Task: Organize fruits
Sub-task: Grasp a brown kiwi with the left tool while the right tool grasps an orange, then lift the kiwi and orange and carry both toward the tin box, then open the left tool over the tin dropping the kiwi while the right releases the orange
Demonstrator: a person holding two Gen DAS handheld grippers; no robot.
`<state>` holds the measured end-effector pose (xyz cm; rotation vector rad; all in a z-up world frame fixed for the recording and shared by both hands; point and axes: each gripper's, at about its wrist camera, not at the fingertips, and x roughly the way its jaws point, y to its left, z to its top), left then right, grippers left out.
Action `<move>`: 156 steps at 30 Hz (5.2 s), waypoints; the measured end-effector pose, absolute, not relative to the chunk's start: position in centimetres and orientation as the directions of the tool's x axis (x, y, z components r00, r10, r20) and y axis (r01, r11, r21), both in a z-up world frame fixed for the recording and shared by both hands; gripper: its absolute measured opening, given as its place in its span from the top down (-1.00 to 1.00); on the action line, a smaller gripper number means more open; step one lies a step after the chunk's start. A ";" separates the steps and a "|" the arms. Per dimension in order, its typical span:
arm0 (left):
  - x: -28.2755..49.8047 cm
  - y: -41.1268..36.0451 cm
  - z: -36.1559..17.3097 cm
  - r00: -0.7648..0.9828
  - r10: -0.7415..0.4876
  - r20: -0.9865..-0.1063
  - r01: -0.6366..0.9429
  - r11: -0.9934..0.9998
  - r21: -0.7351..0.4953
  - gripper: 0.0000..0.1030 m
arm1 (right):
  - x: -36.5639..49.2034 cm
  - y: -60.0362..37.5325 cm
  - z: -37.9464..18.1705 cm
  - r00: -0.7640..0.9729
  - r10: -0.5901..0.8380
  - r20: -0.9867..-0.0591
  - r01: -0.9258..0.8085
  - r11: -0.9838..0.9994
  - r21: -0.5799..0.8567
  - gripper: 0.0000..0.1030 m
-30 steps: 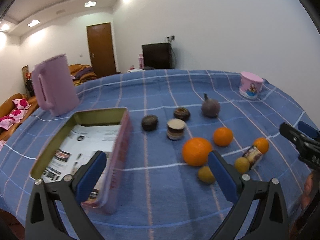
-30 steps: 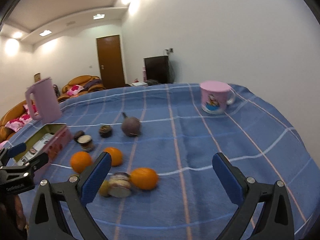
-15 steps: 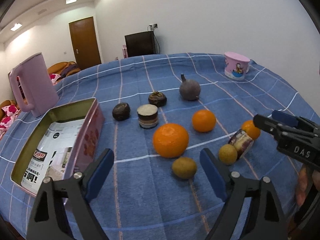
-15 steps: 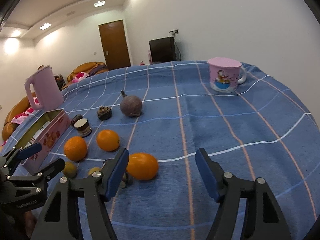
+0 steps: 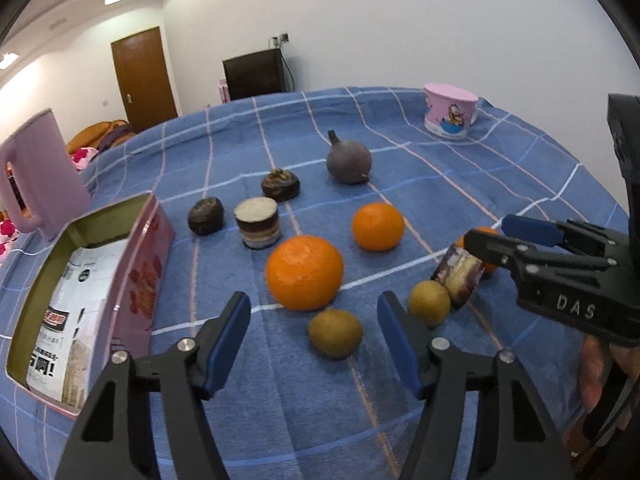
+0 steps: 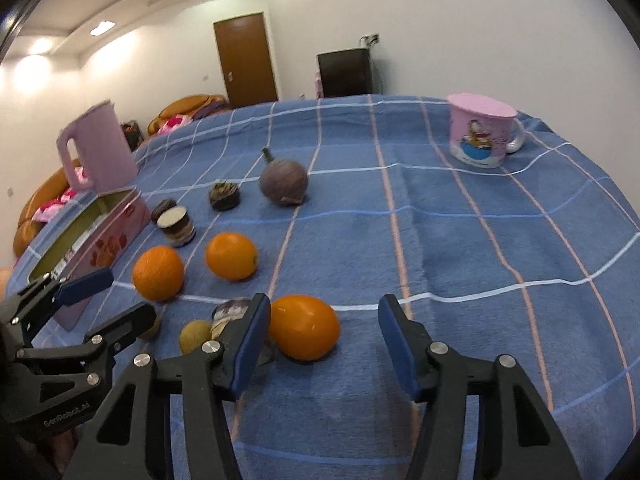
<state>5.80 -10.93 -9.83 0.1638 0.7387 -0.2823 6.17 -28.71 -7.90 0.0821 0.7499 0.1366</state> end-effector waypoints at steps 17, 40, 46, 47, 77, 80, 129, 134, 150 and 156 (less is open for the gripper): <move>6.7 -9.5 -11.2 0.617 -0.292 -0.731 0.332 0.938 -0.095 0.40 | 6.5 -28.1 -8.4 0.677 0.231 -0.698 -0.169 0.973 0.157 0.30; 5.2 -8.7 -9.7 0.747 -0.240 -0.620 0.273 0.961 -0.043 0.40 | 4.5 -28.1 -7.1 0.779 0.246 -0.577 -0.201 0.969 0.142 0.31; 4.7 -8.9 -9.5 0.773 -0.226 -0.593 0.270 0.963 -0.016 0.40 | 4.0 -28.0 -6.9 0.798 0.241 -0.552 -0.206 0.970 0.127 0.31; 4.6 -8.9 -9.5 0.777 -0.224 -0.589 0.268 0.963 -0.012 0.40 | 3.9 -28.0 -6.8 0.801 0.241 -0.548 -0.206 0.970 0.126 0.31; 2.9 -9.1 -8.7 0.847 -0.196 -0.494 0.251 0.967 0.047 0.40 | 2.0 -28.3 -6.1 0.865 0.242 -0.439 -0.217 0.970 0.107 0.31; 2.8 -9.1 -8.7 0.852 -0.195 -0.486 0.250 0.967 0.051 0.40 | 1.8 -28.2 -6.0 0.870 0.242 -0.430 -0.218 0.970 0.104 0.31; 7.1 5.9 -6.7 0.862 0.101 -0.496 -0.099 0.995 0.031 0.40 | 7.7 -13.8 -1.5 0.775 0.453 -0.441 -0.475 0.877 0.066 0.30; 8.0 8.1 -7.2 0.843 0.138 -0.521 -0.137 0.990 0.039 0.40 | 8.9 -10.4 -1.9 0.743 0.477 -0.469 -0.521 0.853 0.042 0.30; 9.4 10.2 -8.7 0.800 0.154 -0.579 -0.141 0.988 0.069 0.40 | 11.0 -4.2 -4.6 0.679 0.479 -0.556 -0.583 0.812 -0.013 0.30; 9.6 10.1 -9.3 0.784 0.152 -0.602 -0.136 0.988 0.073 0.40 | 11.2 -3.4 -5.4 0.660 0.470 -0.586 -0.597 0.802 -0.030 0.30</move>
